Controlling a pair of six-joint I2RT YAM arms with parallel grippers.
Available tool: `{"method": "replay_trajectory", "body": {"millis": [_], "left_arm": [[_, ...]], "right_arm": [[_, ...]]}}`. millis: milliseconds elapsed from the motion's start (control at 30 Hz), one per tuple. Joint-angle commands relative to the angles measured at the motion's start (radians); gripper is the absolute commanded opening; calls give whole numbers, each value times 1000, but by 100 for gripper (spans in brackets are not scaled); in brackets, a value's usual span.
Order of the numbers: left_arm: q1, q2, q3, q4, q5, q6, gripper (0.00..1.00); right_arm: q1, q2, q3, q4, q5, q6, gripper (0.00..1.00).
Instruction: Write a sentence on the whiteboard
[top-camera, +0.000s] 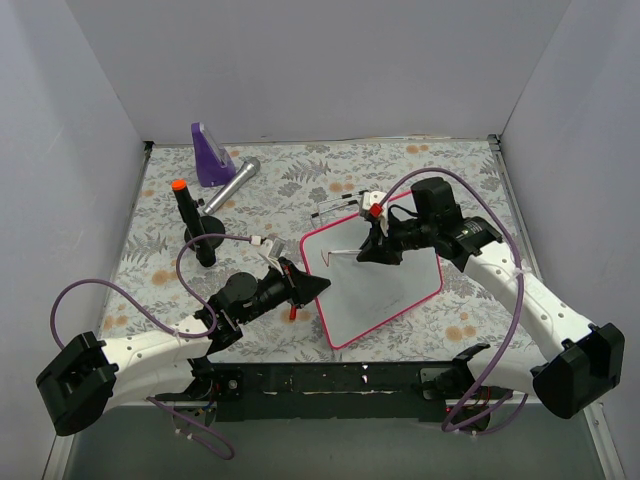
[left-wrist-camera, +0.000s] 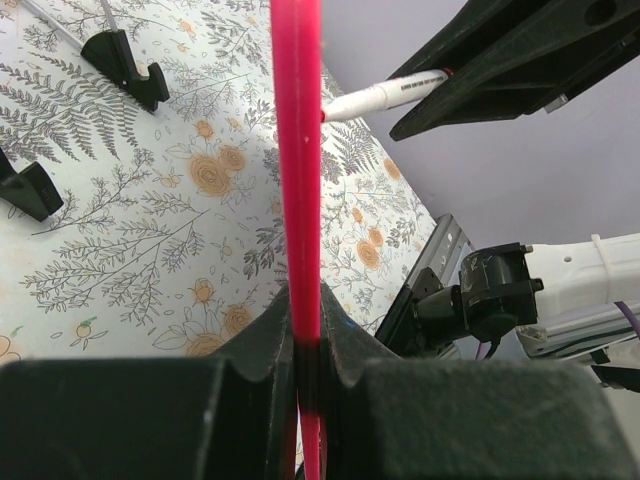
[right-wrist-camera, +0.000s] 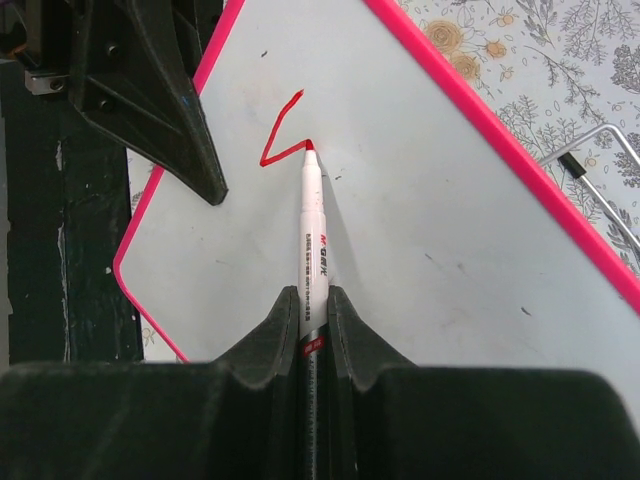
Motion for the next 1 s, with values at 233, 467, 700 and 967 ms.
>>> {"method": "replay_trajectory", "body": {"millis": [233,467,700,967], "left_arm": [[-5,-22,1,130,34,36,0],[-7,-43,-10,123,18,37,0],[-5,-42,-13,131,18,39,0],[-5,-46,-13,130,18,39,0]], "right_arm": [[-20,34,73,58,34,22,1],[-20,8,19,35,25,-5,1],[-21,-21,-38,-10,-1,-37,1],[-21,-39,-88,-24,5,-56,1]]}}
